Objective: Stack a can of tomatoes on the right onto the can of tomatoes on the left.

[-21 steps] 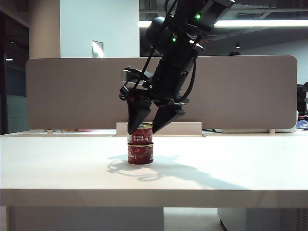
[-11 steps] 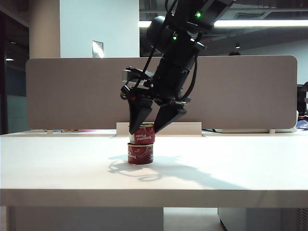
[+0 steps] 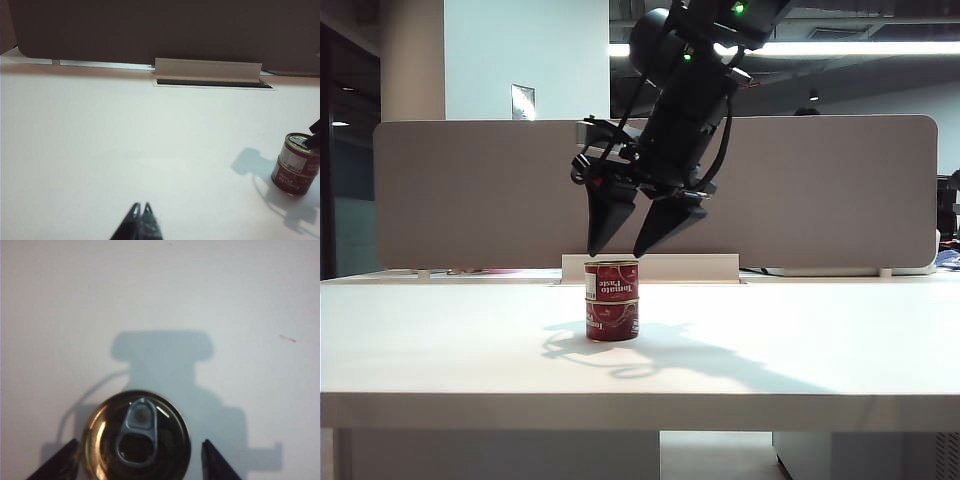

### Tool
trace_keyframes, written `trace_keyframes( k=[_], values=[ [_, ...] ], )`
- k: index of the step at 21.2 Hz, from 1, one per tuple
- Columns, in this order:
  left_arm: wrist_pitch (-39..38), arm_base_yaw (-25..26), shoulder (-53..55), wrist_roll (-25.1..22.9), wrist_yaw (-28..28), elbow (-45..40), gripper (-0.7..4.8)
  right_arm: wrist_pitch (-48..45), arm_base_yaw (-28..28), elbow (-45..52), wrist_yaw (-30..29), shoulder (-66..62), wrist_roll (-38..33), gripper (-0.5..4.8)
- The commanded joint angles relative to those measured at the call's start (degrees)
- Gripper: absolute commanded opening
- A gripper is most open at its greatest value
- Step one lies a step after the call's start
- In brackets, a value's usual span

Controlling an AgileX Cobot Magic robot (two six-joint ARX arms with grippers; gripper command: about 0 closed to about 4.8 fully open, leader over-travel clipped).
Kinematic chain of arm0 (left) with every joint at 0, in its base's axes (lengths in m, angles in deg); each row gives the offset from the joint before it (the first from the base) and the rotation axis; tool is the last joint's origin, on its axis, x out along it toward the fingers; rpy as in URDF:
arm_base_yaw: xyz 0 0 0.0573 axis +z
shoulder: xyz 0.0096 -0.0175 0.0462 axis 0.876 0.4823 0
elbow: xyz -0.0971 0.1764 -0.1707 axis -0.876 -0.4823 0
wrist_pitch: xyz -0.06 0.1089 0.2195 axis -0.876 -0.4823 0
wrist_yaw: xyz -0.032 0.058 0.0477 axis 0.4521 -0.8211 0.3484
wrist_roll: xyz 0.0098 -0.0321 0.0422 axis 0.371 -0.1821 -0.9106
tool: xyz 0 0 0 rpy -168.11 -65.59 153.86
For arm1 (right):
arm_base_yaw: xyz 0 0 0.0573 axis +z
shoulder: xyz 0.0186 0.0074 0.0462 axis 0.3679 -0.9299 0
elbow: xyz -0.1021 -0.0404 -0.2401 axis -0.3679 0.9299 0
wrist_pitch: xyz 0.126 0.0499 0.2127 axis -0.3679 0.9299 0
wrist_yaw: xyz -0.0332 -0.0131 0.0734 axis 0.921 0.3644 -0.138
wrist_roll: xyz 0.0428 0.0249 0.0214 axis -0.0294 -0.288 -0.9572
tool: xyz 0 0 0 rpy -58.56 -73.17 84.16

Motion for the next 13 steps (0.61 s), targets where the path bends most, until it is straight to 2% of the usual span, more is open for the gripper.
trace_keyframes(
  k=[1, 2, 4, 10, 13],
  values=[
    [0.7, 0.1, 0.0, -0.2, 0.3, 0.3, -0.06, -0.1, 0.0, -0.5, 0.7, 3.6, 0.0, 3.27],
    [0.7, 0.1, 0.0, -0.2, 0.3, 0.3, -0.06, -0.3, 0.0, -0.5, 1.2, 4.5, 0.0, 3.22],
    [0.7, 0.1, 0.0, -0.2, 0.2, 0.2, -0.06, -0.7, -0.1, -0.5, 3.2, 8.0, 0.0, 2.57],
    [0.1, 0.0, 0.0, -0.2, 0.3, 0.2, -0.06, 0.7, -4.5, 1.3, 4.0, 17.7, -0.1, -0.01],
    [-0.1, 0.0, 0.0, -0.2, 0.3, 0.2, -0.06, 1.1, -6.7, 3.6, 4.1, 20.9, -0.2, -0.05]
  ],
)
